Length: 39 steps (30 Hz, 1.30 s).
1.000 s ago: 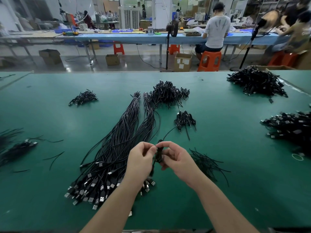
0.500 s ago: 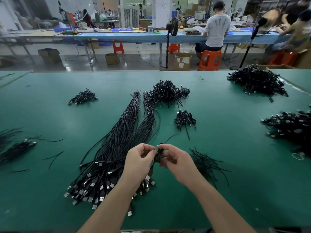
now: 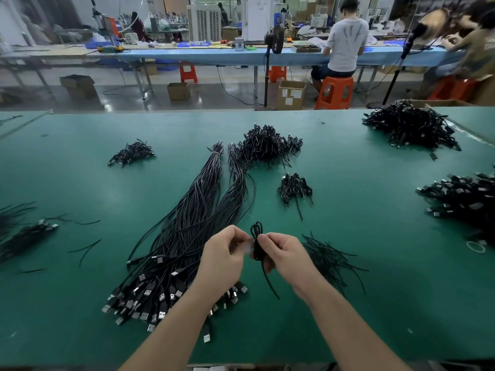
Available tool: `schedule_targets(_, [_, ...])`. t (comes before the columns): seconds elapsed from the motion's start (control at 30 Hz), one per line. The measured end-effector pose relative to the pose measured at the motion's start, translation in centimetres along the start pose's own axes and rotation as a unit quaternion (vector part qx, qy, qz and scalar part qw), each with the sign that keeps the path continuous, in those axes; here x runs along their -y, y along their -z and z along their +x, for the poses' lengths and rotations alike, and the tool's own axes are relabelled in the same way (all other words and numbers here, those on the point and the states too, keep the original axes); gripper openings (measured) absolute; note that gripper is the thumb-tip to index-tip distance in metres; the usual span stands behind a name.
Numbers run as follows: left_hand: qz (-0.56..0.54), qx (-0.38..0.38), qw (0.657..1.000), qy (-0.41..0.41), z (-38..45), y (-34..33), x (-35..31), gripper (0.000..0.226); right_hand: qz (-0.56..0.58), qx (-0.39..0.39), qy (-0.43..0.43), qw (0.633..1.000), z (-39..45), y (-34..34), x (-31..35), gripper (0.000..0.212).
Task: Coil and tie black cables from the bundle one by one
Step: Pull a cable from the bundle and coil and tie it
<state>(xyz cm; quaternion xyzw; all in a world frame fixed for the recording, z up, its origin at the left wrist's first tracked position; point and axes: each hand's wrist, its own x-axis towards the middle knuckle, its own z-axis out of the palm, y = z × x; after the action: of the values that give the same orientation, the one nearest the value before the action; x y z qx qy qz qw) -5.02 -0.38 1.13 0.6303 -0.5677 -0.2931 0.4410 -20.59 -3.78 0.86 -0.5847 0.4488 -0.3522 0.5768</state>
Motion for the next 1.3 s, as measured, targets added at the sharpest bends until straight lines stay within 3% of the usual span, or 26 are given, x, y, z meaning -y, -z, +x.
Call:
schedule_targets(0.2, [0.049, -0.009, 0.998, -0.027, -0.3, -0.6, 0.1, 0.027, 0.096, -0.01, -0.124, 0.988, 0.8, 0.0, -0.4, 0.025])
schedule_targets(0.4, [0.088, -0.022, 0.994, -0.059, -0.4, -0.7, 0.3, 0.019, 0.108, 0.001, -0.117, 0.987, 0.8, 0.2, -0.5, 0.024])
schedule_targets(0.5, [0.05, -0.032, 0.998, -0.025, -0.2, -0.7, 0.6, 0.014, 0.1, 0.013, -0.095, 0.99, 0.5, 0.2, -0.9, 0.021])
schedule_targets(0.63, [0.017, -0.004, 0.997, 0.069, 0.2, -0.9, 1.2, 0.002, 0.107, -0.038, -0.105, 0.988, 0.7, 0.0, -1.4, 0.017])
schedule_targets(0.73, [0.041, 0.038, 0.994, 0.097, 0.4, -1.5, 2.0, 0.016, 0.095, -0.031, -0.095, 0.99, 0.9, -0.1, -2.1, 0.014])
schedule_targets(0.9, [0.054, 0.024, 0.993, 0.1, 1.3, -2.0, 3.2, 0.028, 0.07, -0.064, -0.091, 0.991, 2.1, -0.6, -3.4, 0.026])
schedule_targets(0.97, [0.064, 0.008, 0.992, 0.11, 1.9, -2.0, 3.7, 0.034, -0.004, -0.084, -0.08, 0.993, 3.1, -0.9, -4.2, 0.033])
schedule_targets(1.0, [0.068, -0.001, 0.99, 0.12, 2.3, -1.9, 4.0, 0.036, -0.1, -0.086, -0.058, 0.989, 3.6, -1.0, -4.9, 0.036])
schedule_targets(1.07, [0.067, -0.02, 0.987, 0.144, 3.6, -1.9, 4.5, 0.04, -0.339, -0.073, 0.017, 0.938, 4.7, -1.1, -6.3, 0.038])
schedule_targets(1.13, [0.064, -0.035, 0.985, 0.158, 5.5, -1.9, 4.8, 0.04, -0.476, -0.033, 0.089, 0.874, 5.6, -1.3, -7.7, 0.037])
schedule_targets(1.23, [0.06, -0.036, 0.984, 0.164, 8.6, -2.4, 4.3, 0.039, -0.574, 0.02, 0.139, 0.807, 6.3, -1.7, -9.9, 0.04])
schedule_targets(1.3, [0.042, -0.026, 0.985, 0.168, 10.9, -3.1, 3.9, 0.04, -0.58, -0.015, 0.151, 0.8, 6.1, -1.9, -10.5, 0.04])
